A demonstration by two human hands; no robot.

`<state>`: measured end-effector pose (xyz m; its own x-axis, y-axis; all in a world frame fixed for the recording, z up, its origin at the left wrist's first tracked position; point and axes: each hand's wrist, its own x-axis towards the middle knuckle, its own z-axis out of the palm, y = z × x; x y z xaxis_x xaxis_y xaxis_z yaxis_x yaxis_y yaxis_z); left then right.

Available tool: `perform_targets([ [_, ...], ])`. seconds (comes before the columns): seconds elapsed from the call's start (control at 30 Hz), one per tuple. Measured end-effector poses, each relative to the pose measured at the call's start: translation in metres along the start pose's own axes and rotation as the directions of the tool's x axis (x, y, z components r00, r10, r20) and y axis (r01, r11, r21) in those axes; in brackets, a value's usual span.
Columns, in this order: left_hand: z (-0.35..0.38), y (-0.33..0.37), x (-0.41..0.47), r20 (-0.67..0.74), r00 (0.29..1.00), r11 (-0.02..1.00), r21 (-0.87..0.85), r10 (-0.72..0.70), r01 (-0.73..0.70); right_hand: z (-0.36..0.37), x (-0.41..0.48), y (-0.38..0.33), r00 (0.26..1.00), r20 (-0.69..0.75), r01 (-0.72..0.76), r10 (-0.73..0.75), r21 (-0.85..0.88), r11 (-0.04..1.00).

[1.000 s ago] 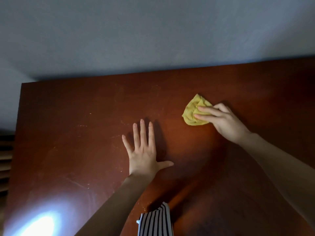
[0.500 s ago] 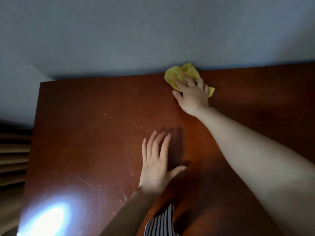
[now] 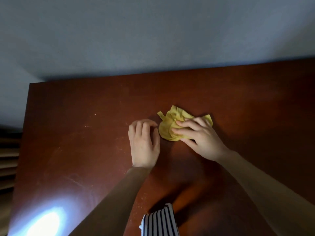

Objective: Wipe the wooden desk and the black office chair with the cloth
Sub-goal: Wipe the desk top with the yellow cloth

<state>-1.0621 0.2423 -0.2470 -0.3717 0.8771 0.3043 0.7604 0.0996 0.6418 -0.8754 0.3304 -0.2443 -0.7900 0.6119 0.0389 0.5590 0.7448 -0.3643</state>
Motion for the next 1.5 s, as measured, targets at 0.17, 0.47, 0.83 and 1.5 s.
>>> perform_targets([
  [0.17,0.009,-0.004,-0.011,0.068,0.997,0.997,0.053,0.046,-0.050,-0.034,-0.029,0.046,0.998,0.069,0.008,-0.004,-0.048,0.999],
  [0.47,0.018,-0.003,-0.009,0.208,0.977,0.987,0.160,-0.048,0.015,-0.051,0.009,0.103,0.976,-0.098,-0.197,0.193,-0.038,0.980],
  [0.83,0.022,-0.004,-0.007,0.207,0.975,0.987,0.153,-0.082,0.050,-0.018,0.117,0.070,0.719,-0.291,-0.619,0.631,0.145,0.772],
  [1.5,0.014,-0.004,-0.005,0.259,0.964,0.966,0.258,-0.058,-0.011,0.016,-0.009,0.006,0.939,-0.232,-0.239,0.253,0.090,0.967],
])
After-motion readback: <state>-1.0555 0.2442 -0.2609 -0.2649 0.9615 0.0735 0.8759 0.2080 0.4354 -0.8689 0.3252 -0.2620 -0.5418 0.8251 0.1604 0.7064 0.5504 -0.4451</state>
